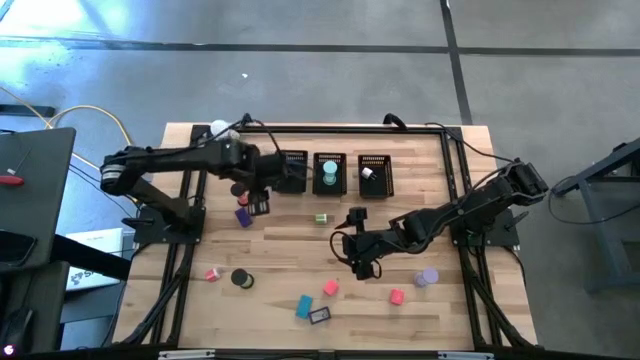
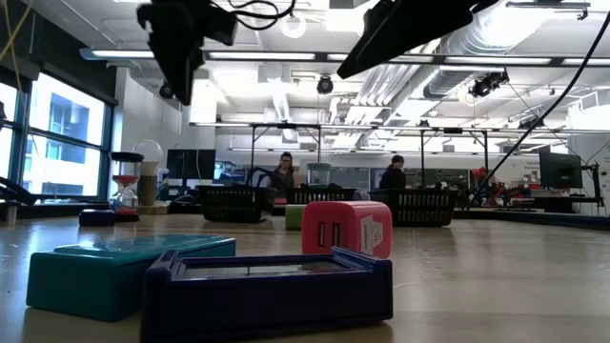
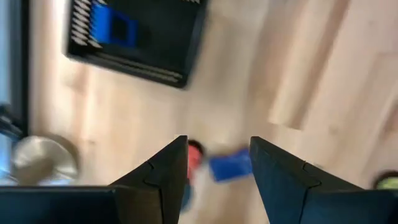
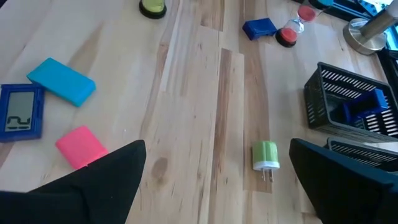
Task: Pick & Place Office items
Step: Put the pink hourglass into the middle black bin
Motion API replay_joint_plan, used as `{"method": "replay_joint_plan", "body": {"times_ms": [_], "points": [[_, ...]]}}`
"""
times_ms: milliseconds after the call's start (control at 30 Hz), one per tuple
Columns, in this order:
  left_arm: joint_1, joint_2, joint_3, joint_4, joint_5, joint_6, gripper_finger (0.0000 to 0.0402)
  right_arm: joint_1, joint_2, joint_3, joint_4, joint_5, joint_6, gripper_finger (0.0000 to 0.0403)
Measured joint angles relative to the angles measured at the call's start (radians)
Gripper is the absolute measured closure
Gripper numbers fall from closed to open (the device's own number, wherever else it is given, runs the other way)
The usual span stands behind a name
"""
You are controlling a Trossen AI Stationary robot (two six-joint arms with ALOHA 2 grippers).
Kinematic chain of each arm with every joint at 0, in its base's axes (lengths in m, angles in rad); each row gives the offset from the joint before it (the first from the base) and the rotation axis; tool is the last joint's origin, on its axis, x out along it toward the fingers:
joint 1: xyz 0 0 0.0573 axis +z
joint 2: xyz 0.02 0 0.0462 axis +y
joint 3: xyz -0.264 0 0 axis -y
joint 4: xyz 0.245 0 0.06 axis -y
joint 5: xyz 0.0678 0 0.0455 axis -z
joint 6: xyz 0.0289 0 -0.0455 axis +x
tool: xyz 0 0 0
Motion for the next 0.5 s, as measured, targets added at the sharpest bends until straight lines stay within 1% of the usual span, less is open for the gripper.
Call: {"method": "replay_joint_plan", "body": {"times_ms": [133,267,500], "points": [[-0.07,0.001,0.0,-0.039,0.058,-0.101,0.0236,0.0,0.0,0.0,0.015,0.0,0.0,0.0016],[-0.142,0.001,0.0,-0.043,0.075,-0.166,0.0236,0.0,0.0,0.0,0.029,0.0,0.002,0.0016],[-0.26,0.001,0.0,-0.071,0.071,-0.186,0.0236,0.0,0.0,0.0,0.027,0.0,0.056,0.0016]]}}
